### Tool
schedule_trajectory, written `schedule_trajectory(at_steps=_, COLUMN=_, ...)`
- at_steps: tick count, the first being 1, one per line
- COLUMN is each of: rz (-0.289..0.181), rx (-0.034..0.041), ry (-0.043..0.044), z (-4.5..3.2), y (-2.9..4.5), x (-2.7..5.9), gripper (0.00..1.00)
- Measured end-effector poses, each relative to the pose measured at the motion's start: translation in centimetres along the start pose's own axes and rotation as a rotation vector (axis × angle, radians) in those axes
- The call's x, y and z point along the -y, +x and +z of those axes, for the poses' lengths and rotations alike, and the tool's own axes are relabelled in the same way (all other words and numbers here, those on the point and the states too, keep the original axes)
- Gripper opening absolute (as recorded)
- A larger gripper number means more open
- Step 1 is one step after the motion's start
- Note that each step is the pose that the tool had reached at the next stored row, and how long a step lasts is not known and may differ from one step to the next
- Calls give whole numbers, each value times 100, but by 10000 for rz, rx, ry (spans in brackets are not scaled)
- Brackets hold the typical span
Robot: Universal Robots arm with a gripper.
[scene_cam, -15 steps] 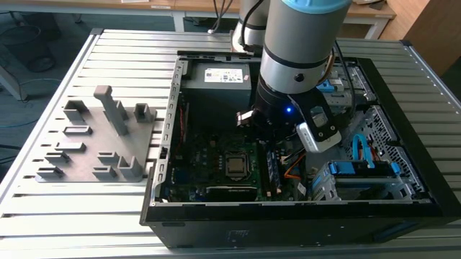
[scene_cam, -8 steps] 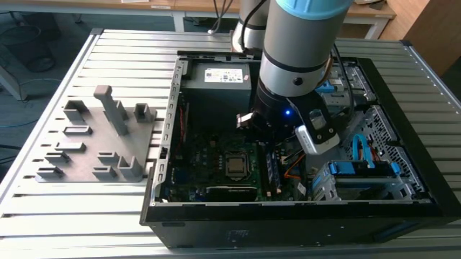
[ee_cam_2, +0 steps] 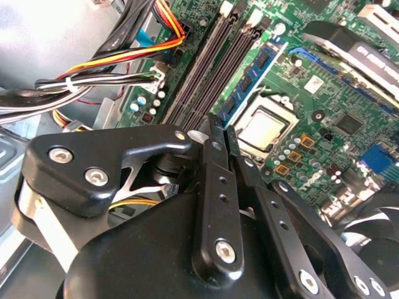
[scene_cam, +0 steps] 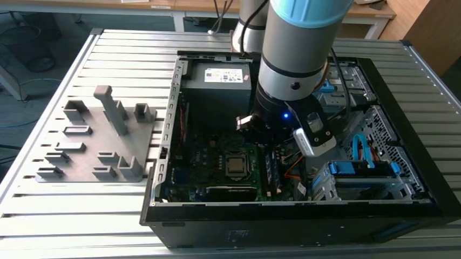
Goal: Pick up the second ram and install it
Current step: 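Insert the second ram into the second slot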
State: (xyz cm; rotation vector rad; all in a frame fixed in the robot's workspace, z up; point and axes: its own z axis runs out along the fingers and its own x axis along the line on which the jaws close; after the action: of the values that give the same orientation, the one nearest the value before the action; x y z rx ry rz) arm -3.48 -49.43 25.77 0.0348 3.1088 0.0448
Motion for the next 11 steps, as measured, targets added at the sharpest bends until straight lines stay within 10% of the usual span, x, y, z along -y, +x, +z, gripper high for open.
schedule_trajectory(at_steps=11, rz=0, rx=0, ry=5, z=49, y=-23, x=-1, gripper=14)
